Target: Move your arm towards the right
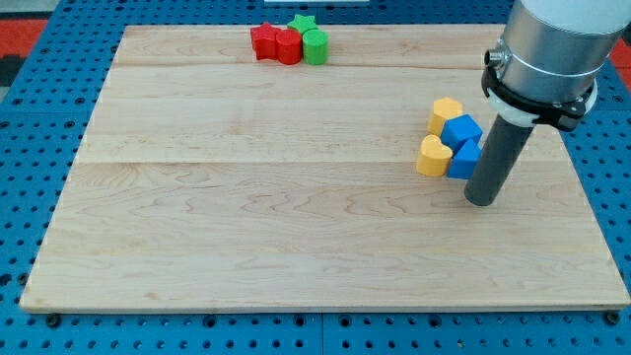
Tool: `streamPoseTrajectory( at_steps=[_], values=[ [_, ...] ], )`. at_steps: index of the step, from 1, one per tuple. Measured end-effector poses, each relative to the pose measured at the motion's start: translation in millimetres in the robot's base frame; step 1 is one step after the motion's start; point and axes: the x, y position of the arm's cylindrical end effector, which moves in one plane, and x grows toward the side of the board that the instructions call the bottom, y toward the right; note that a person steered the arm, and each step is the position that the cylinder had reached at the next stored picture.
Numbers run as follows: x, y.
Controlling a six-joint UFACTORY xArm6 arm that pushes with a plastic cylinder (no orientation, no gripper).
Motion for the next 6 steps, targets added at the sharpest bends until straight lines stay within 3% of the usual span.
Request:
streamPoseTrajectory(
  at_steps=[5, 6],
  values=[
    [1, 9],
    [-12, 92]
  ],
)
